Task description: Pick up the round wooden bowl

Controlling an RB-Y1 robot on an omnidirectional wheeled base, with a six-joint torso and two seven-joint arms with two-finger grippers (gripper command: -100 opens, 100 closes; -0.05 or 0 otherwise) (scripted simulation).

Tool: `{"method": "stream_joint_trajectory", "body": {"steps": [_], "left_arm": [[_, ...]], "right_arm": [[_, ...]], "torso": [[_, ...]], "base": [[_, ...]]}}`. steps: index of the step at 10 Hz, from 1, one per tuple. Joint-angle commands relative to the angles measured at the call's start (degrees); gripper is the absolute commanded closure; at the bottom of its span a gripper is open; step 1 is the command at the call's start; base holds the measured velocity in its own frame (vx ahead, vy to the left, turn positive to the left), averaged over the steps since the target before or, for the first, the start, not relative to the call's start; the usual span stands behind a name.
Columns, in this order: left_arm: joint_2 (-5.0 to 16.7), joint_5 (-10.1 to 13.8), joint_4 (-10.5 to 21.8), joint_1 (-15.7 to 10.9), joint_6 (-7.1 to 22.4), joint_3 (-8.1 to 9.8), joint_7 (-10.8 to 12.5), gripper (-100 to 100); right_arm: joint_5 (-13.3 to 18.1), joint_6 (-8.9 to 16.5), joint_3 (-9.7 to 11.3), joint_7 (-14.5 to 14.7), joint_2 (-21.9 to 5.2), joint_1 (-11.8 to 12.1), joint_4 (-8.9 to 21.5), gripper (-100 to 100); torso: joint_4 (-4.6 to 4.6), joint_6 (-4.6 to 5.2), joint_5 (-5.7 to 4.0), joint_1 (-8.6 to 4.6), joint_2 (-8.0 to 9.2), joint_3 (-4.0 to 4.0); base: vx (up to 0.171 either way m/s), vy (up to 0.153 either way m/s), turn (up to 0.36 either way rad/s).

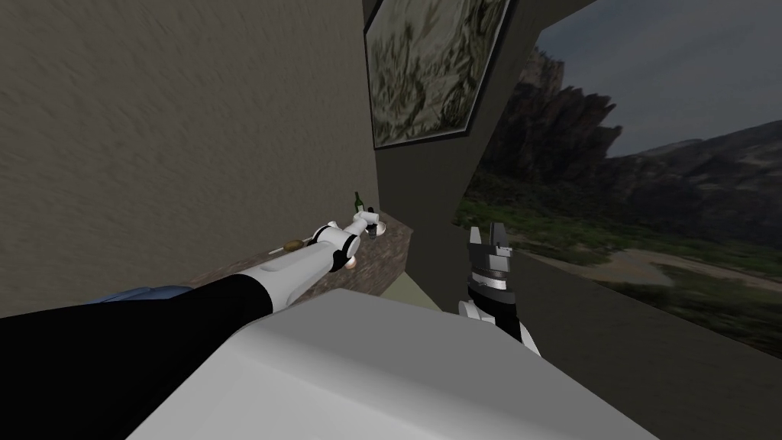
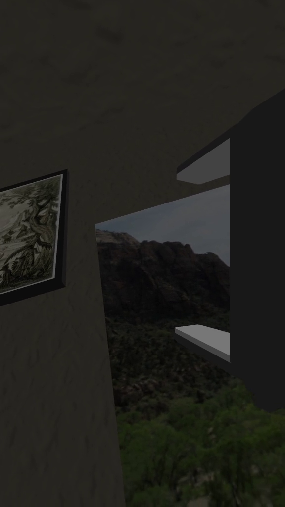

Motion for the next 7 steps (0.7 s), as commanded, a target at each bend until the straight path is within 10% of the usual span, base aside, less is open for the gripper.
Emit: {"method": "stream_joint_trajectory", "body": {"steps": [1,2,3,4,7], "left_arm": [[0.0,0.0,0.0,0.0,0.0,0.00,0.0,100],[0.0,0.0,0.0,0.0,0.0,0.00,0.0,100],[0.0,0.0,0.0,0.0,0.0,0.00,0.0,0],[0.3,0.2,-0.3,-1.6,1.8,0.05,0.3,100],[0.3,0.3,0.8,-1.9,1.2,0.08,0.1,100]], "right_arm": [[0.0,0.0,0.0,0.0,0.0,0.0,0.0,0],[0.0,0.0,0.0,0.0,0.0,0.0,0.0,0],[0.0,0.0,0.0,0.0,0.0,0.0,0.0,0],[0.0,0.0,0.0,0.0,0.0,0.0,0.0,0],[0.0,0.0,0.0,0.0,0.0,0.0,0.0,0]], "torso": [[0.00,0.00,0.00,0.00,0.00,0.00],[0.01,0.00,0.00,0.00,0.00,0.01],[0.01,-0.01,0.00,0.00,0.00,0.01],[0.01,-0.01,0.00,0.00,0.01,0.01],[0.07,-0.03,-0.01,0.03,0.15,0.10]], "base": [[0.000,0.000,0.000],[0.000,0.000,0.000],[0.000,0.000,0.000],[-0.028,0.009,-0.013],[-0.019,0.009,-0.006]]}}
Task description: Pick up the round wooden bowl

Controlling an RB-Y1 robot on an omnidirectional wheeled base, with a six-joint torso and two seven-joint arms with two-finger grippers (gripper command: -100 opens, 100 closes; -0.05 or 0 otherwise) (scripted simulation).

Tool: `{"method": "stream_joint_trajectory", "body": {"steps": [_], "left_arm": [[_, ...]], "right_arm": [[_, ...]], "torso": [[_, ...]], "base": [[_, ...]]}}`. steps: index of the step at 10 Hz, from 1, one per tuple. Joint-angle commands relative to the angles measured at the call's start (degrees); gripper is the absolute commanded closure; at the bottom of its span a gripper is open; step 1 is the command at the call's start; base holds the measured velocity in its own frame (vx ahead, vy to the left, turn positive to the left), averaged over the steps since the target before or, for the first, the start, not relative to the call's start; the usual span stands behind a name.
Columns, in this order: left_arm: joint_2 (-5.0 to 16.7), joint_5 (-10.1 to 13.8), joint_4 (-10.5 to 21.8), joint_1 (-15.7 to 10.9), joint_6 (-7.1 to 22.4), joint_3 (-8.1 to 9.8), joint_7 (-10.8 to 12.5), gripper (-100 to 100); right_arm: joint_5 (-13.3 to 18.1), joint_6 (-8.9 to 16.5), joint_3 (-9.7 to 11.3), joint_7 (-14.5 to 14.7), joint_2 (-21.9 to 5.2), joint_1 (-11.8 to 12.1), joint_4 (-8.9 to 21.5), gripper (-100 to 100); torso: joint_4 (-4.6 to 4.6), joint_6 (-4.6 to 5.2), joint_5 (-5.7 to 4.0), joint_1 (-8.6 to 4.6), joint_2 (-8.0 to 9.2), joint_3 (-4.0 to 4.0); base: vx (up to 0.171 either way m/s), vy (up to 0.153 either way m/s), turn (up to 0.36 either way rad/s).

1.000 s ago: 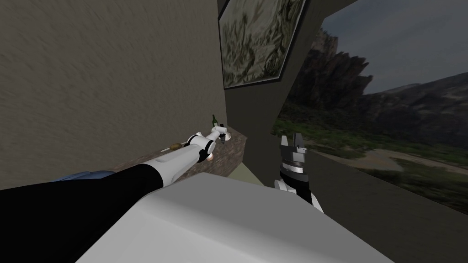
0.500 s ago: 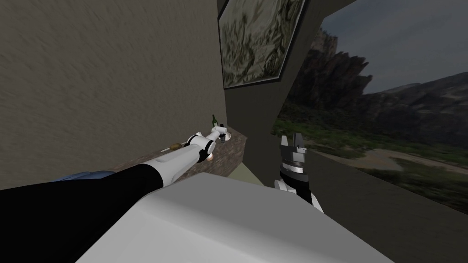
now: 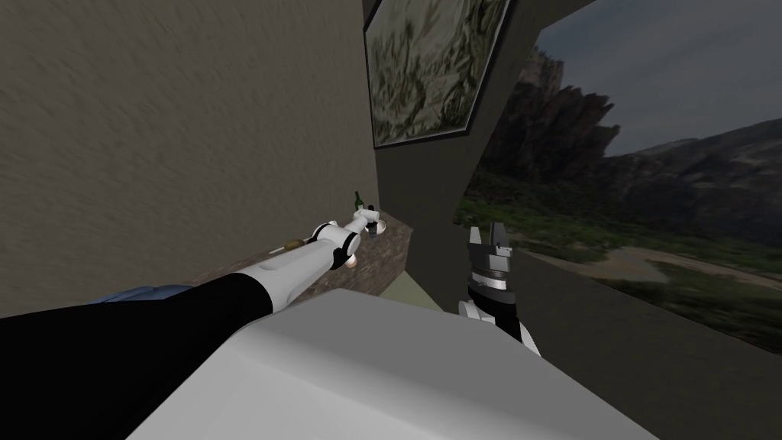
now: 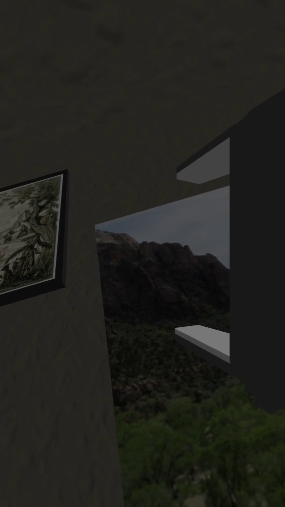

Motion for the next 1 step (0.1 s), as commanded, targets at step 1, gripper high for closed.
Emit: {"method": "stream_joint_trajectory", "body": {"steps": [1], "left_arm": [[0.0,0.0,0.0,0.0,0.0,0.00,0.0,0]], "right_arm": [[0.0,0.0,0.0,0.0,0.0,0.0,0.0,0]], "torso": [[0.00,0.00,0.00,0.00,0.00,0.00]], "base": [[0.000,0.000,0.000]]}}
